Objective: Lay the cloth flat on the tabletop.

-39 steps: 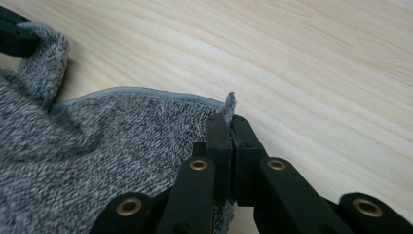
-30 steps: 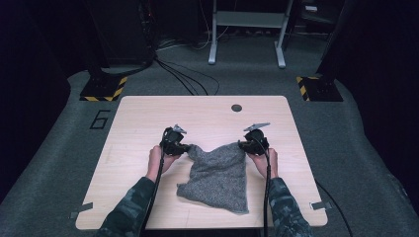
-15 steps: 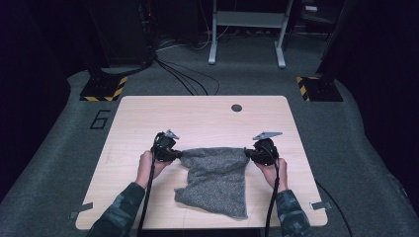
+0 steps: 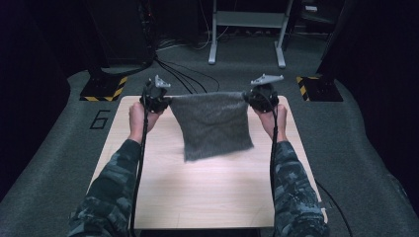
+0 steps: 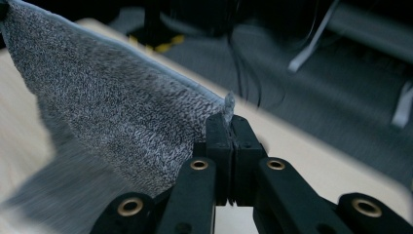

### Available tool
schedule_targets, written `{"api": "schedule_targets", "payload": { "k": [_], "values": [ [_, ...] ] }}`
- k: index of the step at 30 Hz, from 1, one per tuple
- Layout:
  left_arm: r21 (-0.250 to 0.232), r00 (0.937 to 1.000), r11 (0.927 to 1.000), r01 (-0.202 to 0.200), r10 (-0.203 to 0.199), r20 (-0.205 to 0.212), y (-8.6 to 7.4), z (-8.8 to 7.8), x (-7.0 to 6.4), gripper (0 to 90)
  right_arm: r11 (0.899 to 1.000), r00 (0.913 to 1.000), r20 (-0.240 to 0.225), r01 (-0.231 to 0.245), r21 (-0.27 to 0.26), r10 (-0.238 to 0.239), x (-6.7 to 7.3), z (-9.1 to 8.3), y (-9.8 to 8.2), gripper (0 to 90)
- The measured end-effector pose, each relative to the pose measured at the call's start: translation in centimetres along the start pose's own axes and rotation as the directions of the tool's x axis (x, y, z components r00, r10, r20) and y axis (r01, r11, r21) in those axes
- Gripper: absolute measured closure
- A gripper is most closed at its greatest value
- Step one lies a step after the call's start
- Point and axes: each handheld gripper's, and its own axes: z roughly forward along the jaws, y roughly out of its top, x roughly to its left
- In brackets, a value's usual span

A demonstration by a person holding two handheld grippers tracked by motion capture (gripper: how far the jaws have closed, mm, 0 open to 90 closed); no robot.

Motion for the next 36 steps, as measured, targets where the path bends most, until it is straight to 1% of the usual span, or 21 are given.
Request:
{"api": "schedule_targets", "payload": {
  "k": [2, 5, 6, 8, 9, 11, 12, 14, 15, 16, 17, 18, 19, 20, 21, 22, 24, 27, 30, 33, 36],
  "values": [
    [-0.059, 0.999, 0.9977, -0.035, 0.033, -0.029, 0.9, -2.6, -0.3, 88.0, 1.0, 0.9999, 0.006, 0.009, -0.029, -0.009, 0.2, -0.9, 0.8, 89.0],
    [-0.073, 0.9966, 0.994, -0.081, 0.079, -0.022, -0.5, -3.8, -1.7, 87.8, 0.996, 0.9988, -0.012, 0.047, -0.071, -0.048, 1.1, -2.7, 0.5, 88.5],
    [-0.062, 0.995, 0.9932, -0.099, 0.098, -0.018, -1.5, -3.6, -2.4, 87.7, 0.997, 0.9981, -0.028, 0.054, -0.062, -0.056, 1.8, -2.8, -1.6, 88.2],
    [-0.044, 0.9927, 0.9919, -0.12, 0.12, 0.012, -3.8, -2.9, -4.0, 87.5, 0.997, 0.9973, -0.038, 0.06, -0.054, -0.062, 2.3, -2.5, -3.1, 88.0],
    [-0.018, 0.9911, 0.9919, -0.125, 0.126, 0.042, -6.1, -2.1, -5.5, 87.5, 0.998, 0.996, -0.065, 0.062, -0.012, -0.062, 3.2, -1.8, -6.3, 87.6],
    [0.003, 0.9888, 0.9909, -0.134, 0.134, 0.066, -7.4, -1.6, -6.2, 87.4, 0.998, 0.9956, -0.073, 0.06, 0.004, -0.059, 3.5, -1.5, -7.6, 87.4],
    [0.021, 0.9871, 0.9907, -0.134, 0.132, 0.09, -9.0, -1.0, -7.3, 87.1, 0.998, 0.9936, -0.109, 0.035, 0.046, -0.029, 4.5, -0.8, -11.4, 86.4],
    [0.06, 0.9814, 0.9897, -0.13, 0.12, 0.15, -11.5, 0.0, -9.0, 86.7, 0.998, 0.9933, -0.116, 0.011, 0.066, -0.004, 4.8, -0.7, -12.6, 85.6],
    [0.086, 0.9742, 0.9889, -0.121, 0.102, 0.202, -13.3, 0.6, -10.1, 85.3, 0.994, 0.9885, -0.147, -0.022, 0.107, 0.038, 5.7, -0.6, -15.7, 83.1],
    [0.086, 0.9742, 0.9889, -0.121, 0.102, 0.202, -13.3, 0.6, -10.1, 84.2, 0.992, 0.9875, -0.15, -0.029, 0.122, 0.047, 6.0, -0.7, -16.5, 82.2],
    [0.119, 0.9648, 0.9882, -0.097, 0.064, 0.255, -15.1, 0.9, -11.1, 81.6, 0.989, 0.985, -0.159, -0.045, 0.141, 0.068, 6.4, -1.0, -17.8, 81.4],
    [0.119, 0.9648, 0.9882, -0.097, 0.064, 0.255, -15.1, 0.9, -11.1, 77.6, 0.989, 0.985, -0.159, -0.045, 0.141, 0.068, 6.4, -1.0, -17.8, 81.4],
    [0.123, 0.9588, 0.9888, -0.085, 0.048, 0.28, -16.0, 0.8, -11.6, 77.6, 0.988, 0.9831, -0.171, -0.04, 0.146, 0.066, 6.6, -1.3, -18.4, 80.6],
    [0.137, 0.9519, 0.9877, -0.075, 0.03, 0.305, -16.6, 0.6, -11.8, 69.8, 0.986, 0.9801, -0.178, -0.06, 0.156, 0.088, 6.8, -2.3, -19.9, 76.9],
    [0.141, 0.9463, 0.9876, -0.069, 0.021, 0.323, -16.9, 0.4, -11.9, 69.8, 0.986, 0.9801, -0.178, -0.06, 0.156, 0.088, 6.8, -2.3, -19.9, 76.9],
    [0.147, 0.9424, 0.9878, -0.05, -0.002, 0.334, -17.5, -0.5, -11.9, 59.2, 0.985, 0.9787, -0.172, -0.086, 0.152, 0.112, 6.6, -3.5, -20.4, 74.0],
    [0.139, 0.9447, 0.9894, -0.043, -0.005, 0.328, -17.5, -0.9, -11.8, 51.7, 0.986, 0.9791, -0.167, -0.092, 0.141, 0.116, 6.4, -4.0, -20.3, 71.8],
    [0.111, 0.9572, 0.9938, -0.007, -0.026, 0.288, -16.6, -1.9, -10.8, 43.2, 0.984, 0.9766, -0.157, -0.129, 0.12, 0.147, 5.7, -4.7, -19.2, 62.7],
    [0.088, 0.969, 0.9961, 0.013, -0.034, 0.245, -15.6, -1.8, -9.7, 35.7, 0.981, 0.9757, -0.149, -0.141, 0.131, 0.161, 5.6, -3.9, -18.1, 51.6],
    [0.092, 0.9698, 0.9956, 0.022, -0.044, 0.24, -14.8, -0.3, -9.1, 28.6, 0.975, 0.9753, -0.147, -0.139, 0.17, 0.165, 6.0, -2.1, -17.7, 41.6],
    [0.108, 0.9646, 0.9939, 0.024, -0.051, 0.259, -14.5, 1.6, -9.3, 27.0, 0.97, 0.9745, -0.163, -0.118, 0.211, 0.154, 6.9, -0.1, -17.8, 30.4]
  ]
}}
